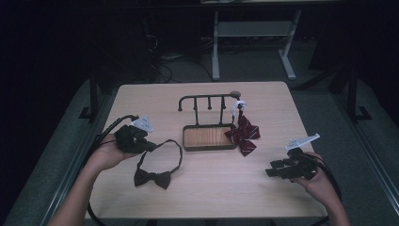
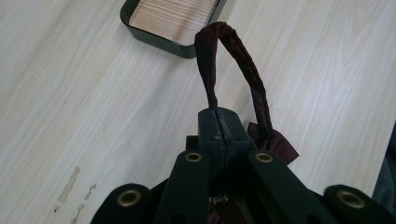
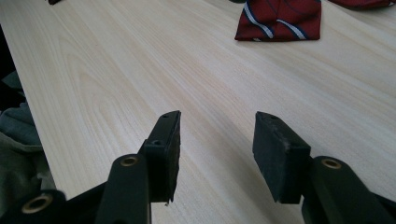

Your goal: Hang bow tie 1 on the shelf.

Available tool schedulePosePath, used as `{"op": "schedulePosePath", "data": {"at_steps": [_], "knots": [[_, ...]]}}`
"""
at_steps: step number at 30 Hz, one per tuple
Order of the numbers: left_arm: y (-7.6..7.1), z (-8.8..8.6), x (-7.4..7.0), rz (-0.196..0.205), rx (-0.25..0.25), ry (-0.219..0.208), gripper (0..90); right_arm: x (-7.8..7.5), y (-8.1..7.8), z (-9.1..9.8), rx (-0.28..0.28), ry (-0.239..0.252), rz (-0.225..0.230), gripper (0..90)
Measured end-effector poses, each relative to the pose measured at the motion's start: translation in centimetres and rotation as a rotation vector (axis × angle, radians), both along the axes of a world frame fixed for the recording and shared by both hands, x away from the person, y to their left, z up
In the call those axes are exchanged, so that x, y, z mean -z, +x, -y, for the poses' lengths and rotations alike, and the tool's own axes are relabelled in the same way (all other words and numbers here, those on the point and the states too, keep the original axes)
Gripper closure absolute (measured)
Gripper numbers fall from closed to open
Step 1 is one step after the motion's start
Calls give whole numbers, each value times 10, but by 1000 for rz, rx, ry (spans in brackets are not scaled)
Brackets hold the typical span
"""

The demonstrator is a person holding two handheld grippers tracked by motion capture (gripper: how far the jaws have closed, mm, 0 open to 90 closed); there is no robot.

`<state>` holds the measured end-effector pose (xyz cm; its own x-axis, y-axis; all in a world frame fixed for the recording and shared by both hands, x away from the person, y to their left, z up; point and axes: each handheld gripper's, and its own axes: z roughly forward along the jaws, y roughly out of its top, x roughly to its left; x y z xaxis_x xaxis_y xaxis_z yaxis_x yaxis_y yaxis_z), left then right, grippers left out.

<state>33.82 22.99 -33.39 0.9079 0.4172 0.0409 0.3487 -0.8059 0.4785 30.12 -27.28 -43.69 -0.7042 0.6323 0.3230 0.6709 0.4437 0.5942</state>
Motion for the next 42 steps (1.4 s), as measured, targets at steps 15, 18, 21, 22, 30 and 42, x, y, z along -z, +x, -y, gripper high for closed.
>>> {"op": "schedulePosePath", "data": {"at_steps": [15, 18, 21, 22, 30, 42], "knots": [[-1, 2, -17, -3, 28, -5, 898, 0, 1, -1, -1, -1, 6, 513], [-1, 3, -21, 3, 35, -5, 898, -2, 1, -1, -1, -2, 9, 513], [-2, 4, -26, 7, 41, -7, 898, -3, 0, 0, 6, -1, 13, 512], [-2, 4, -28, 8, 44, -5, 898, -4, 0, 0, 7, -1, 13, 511], [-2, 7, -37, 11, 61, -9, 898, -4, 0, 1, 4, 0, 16, 508], [1, 14, -45, 18, 82, -15, 898, -5, -1, 4, 8, 3, 20, 507]]}}
